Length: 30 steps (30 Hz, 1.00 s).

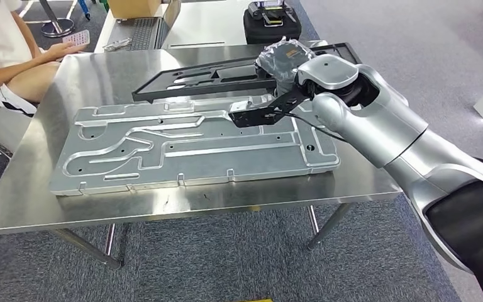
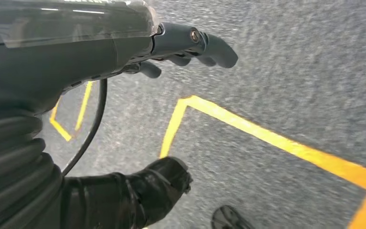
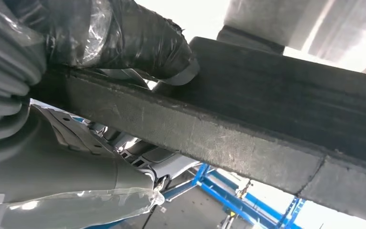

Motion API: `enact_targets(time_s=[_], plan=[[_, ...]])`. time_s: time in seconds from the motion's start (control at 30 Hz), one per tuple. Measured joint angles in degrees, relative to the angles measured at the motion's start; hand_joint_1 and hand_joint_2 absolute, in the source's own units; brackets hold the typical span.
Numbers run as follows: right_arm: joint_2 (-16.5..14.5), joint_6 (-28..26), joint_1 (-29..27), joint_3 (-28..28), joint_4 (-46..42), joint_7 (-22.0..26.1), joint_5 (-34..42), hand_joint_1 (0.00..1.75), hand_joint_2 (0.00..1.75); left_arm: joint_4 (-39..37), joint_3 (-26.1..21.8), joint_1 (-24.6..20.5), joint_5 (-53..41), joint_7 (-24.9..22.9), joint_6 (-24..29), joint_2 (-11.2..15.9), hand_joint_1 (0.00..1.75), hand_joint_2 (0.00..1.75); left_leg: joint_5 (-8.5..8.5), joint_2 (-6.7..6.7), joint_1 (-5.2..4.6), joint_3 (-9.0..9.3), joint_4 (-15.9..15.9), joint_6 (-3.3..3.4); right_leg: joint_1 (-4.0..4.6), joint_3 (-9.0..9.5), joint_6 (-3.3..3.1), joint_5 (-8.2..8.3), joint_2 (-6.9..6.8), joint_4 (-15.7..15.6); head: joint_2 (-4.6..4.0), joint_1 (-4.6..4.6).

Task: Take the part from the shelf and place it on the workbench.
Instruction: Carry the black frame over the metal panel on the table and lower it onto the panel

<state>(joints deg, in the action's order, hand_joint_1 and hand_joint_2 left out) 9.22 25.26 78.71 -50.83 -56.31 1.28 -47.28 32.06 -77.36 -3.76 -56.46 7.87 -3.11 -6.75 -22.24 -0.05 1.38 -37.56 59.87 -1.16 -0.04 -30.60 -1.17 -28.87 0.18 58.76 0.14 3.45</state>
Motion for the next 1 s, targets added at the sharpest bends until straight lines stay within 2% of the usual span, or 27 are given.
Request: enact_targets(time_s=[0.1, 0.17, 0.23, 0.27, 0.3, 0.33, 0.37, 0.4, 0.43, 0.47, 0.5, 0.57, 0.63, 0.67, 0.7, 0.77, 0.8, 0.83, 0.87, 0.93, 0.97, 1.0], plan=[[0.20, -0.02, 0.03, 0.00, 0.03, 0.05, 0.01, 1.75, 1.75, 0.08, 0.01, -0.11, 0.00, 0.00, -0.01, -0.03, 0.00, 1.75, -1.08, -0.14, -0.04, 0.32, -0.40, 1.33, 0.06, -0.02, 0.69, -0.74, -0.08, 0.28, 0.01, -0.04], [0.44, -0.06, 0.10, 0.01, 0.02, 0.10, 0.04, 1.75, 1.75, 0.13, 0.02, -0.07, 0.00, 0.00, -0.01, -0.04, 0.00, 1.75, -1.51, -0.14, 0.14, 0.89, -0.61, 2.07, -0.15, -1.50, 1.24, -2.25, -0.11, 3.39, 0.01, -0.05], [0.76, -0.11, -0.07, 0.01, 0.04, 0.16, 0.24, 1.75, 1.75, 0.20, 0.01, -0.04, 0.00, 0.00, -0.01, -0.03, 0.00, 1.75, -2.07, -0.16, 0.12, 1.48, -0.69, 2.60, -0.30, -5.75, 1.65, -4.54, -0.13, 10.61, 0.01, -0.08], [0.91, -0.14, -0.34, 0.01, 0.07, 0.21, 0.39, 1.75, 1.75, 0.22, 0.01, -0.06, 0.00, 0.00, -0.01, -0.03, 0.00, 1.75, -2.38, -0.21, 0.10, 1.82, -0.69, 2.73, -0.35, -8.21, 1.76, -5.19, -0.13, 14.17, 0.01, -0.08], [1.09, -0.16, -0.70, 0.00, 0.10, 0.27, 0.55, 1.75, 1.75, 0.23, 0.01, -0.06, 0.01, 0.00, -0.01, -0.03, 0.00, 1.75, -2.71, -0.30, 0.08, 2.25, -0.69, 2.77, -0.38, -10.07, 1.80, -4.91, -0.14, 16.25, 0.01, -0.08], [1.27, -0.19, -1.03, -0.01, 0.14, 0.33, 0.66, 1.75, 1.75, 0.24, 0.01, -0.05, 0.04, -0.02, 0.02, -0.03, 0.00, 1.75, -3.06, -0.41, 0.07, 2.77, -0.69, 2.75, -0.39, -10.99, 1.73, -3.47, -0.14, 16.23, 0.01, -0.09], [1.45, -0.24, -1.26, -0.01, 0.18, 0.38, 0.80, 1.75, 1.75, 0.24, 0.01, -0.05, 0.11, -0.10, 0.08, -0.03, 0.00, 1.75, -3.45, -0.52, 0.05, 3.37, -0.68, 2.68, -0.38, -10.84, 1.55, -0.97, -0.14, 14.00, 0.00, -0.09], [1.62, -0.34, -1.38, -0.01, 0.20, 0.42, 0.98, 1.75, 1.75, 0.25, 0.00, -0.05, 0.25, -0.27, 0.21, -0.03, 0.00, 1.75, -3.85, -0.60, 0.02, 3.97, -0.70, 2.56, -0.32, -9.90, 1.24, 2.04, -0.14, 10.17, 0.00, -0.10], [1.77, -0.51, -1.48, -0.01, 0.21, 0.45, 1.19, 1.75, 1.75, 0.25, -0.01, -0.03, 0.43, -0.45, 0.36, -0.04, 0.00, 1.75, -4.23, -0.65, -0.04, 4.47, -0.73, 2.37, -0.15, -8.78, 0.88, 4.30, -0.12, 6.69, -0.01, -0.08], [1.89, -0.70, -1.58, -0.01, 0.21, 0.47, 1.44, 1.75, 1.75, 0.25, -0.02, -0.06, 0.62, -0.65, 0.51, -0.05, 0.00, 1.75, -4.48, -0.70, -0.09, 4.74, -0.79, 2.10, 0.09, -7.74, 0.52, 5.73, -0.12, 3.83, 0.00, -0.10], [1.97, -0.86, -1.75, -0.01, 0.21, 0.47, 1.62, 1.75, 1.75, 0.26, -0.03, -0.14, 0.81, -0.80, 0.63, -0.07, 0.00, 1.75, -4.63, -0.72, -0.10, 4.82, -0.84, 1.83, 0.34, -7.07, 0.22, 6.10, -0.11, 2.13, 0.01, -0.11], [2.03, -1.04, -2.29, -0.01, 0.21, 0.47, 1.80, 1.75, 1.75, 0.26, -0.04, -0.42, 1.09, -0.95, 0.77, -0.09, 0.00, 1.75, -4.73, -0.71, -0.14, 4.76, -1.07, 1.23, 0.57, -6.53, -0.13, 5.51, -0.08, 1.06, 0.02, -0.15], [2.06, -1.15, -2.95, -0.01, 0.16, 0.49, 1.84, 1.75, 1.75, 0.27, -0.04, -0.60, 1.20, -0.85, 0.93, -0.07, 0.00, 1.75, -5.39, -0.47, -0.13, 4.63, -0.51, 0.73, 0.22, -5.85, -0.46, 5.28, -0.11, 0.21, 0.01, -0.14], [2.09, -1.21, -3.20, -0.01, 0.14, 0.49, 1.91, 1.75, 1.75, 0.28, -0.03, -0.61, 1.20, -0.70, 1.01, 0.00, 0.00, 1.75, -6.27, -0.37, -0.14, 4.00, 1.02, 0.53, 0.03, -5.43, -0.72, 5.23, -0.15, -0.17, 0.01, -0.14], [2.13, -1.39, -3.51, -0.01, 0.13, 0.45, 1.99, 1.75, 1.75, 0.28, -0.03, -0.59, 1.20, -0.48, 1.06, 0.10, 0.00, 1.75, -7.57, -0.28, -0.08, 2.59, 3.85, 0.42, -0.06, -5.08, -1.01, 5.15, -0.20, -0.38, 0.00, -0.14], [2.19, -1.80, -4.42, -0.02, 0.13, 0.35, 2.33, 1.75, 1.75, 0.28, -0.02, -0.52, 1.20, -0.10, 1.08, 0.27, 0.00, 1.75, -10.21, -0.26, -0.10, -1.62, 11.35, 0.22, 0.02, -4.80, -1.46, 4.84, -0.19, -0.34, -0.01, -0.13], [2.21, -2.02, -5.13, -0.01, 0.12, 0.32, 2.50, 1.75, 1.75, 0.28, -0.02, -0.48, 1.20, 0.05, 1.08, 0.31, 0.00, 1.75, -10.57, -0.26, -0.09, -3.39, 13.98, 0.13, 0.06, -4.67, -1.54, 4.65, -0.15, -0.25, -0.01, -0.13], [2.25, -2.11, -5.89, -0.01, 0.10, 0.32, 2.69, 1.75, 1.75, 0.28, -0.02, -0.45, 1.20, 0.11, 1.08, 0.32, 0.00, 1.75, -9.83, -0.25, -0.09, -4.22, 14.60, 0.08, 0.08, -4.54, -1.55, 4.45, -0.09, -0.12, -0.01, -0.13], [2.30, -2.19, -6.62, -0.01, 0.08, 0.32, 2.84, 1.75, 1.75, 0.28, -0.02, -0.42, 1.20, 0.15, 1.08, 0.35, 0.00, 1.75, -7.98, -0.24, -0.08, -3.91, 12.89, 0.09, 0.07, -4.41, -1.49, 4.21, -0.03, 0.09, -0.01, -0.13], [2.51, -2.41, -7.75, 0.03, -0.02, 0.33, 3.02, 1.75, 1.75, 0.28, -0.02, -0.36, 1.22, 0.21, 1.07, 0.45, 0.00, 1.75, -3.76, -0.21, -0.12, -1.14, 5.78, 0.27, 0.12, -4.28, -1.14, 3.59, 0.06, 0.71, -0.01, -0.14], [2.73, -2.59, -8.20, 0.07, -0.05, 0.32, 3.06, 1.75, 1.75, 0.28, -0.02, -0.37, 1.23, 0.24, 1.05, 0.51, 0.00, 1.75, -2.58, -0.24, -0.20, 0.17, 2.68, 0.47, 0.22, -4.37, -0.88, 3.28, 0.10, 1.10, 0.00, -0.15], [2.94, -2.75, -8.61, 0.10, -0.08, 0.28, 3.08, 1.75, 1.75, 0.28, -0.02, -0.38, 1.25, 0.27, 1.05, 0.55, 0.00, 1.75, -2.19, -0.27, -0.28, 0.94, 0.86, 0.69, 0.32, -4.47, -0.60, 3.08, 0.10, 1.35, 0.00, -0.16]])
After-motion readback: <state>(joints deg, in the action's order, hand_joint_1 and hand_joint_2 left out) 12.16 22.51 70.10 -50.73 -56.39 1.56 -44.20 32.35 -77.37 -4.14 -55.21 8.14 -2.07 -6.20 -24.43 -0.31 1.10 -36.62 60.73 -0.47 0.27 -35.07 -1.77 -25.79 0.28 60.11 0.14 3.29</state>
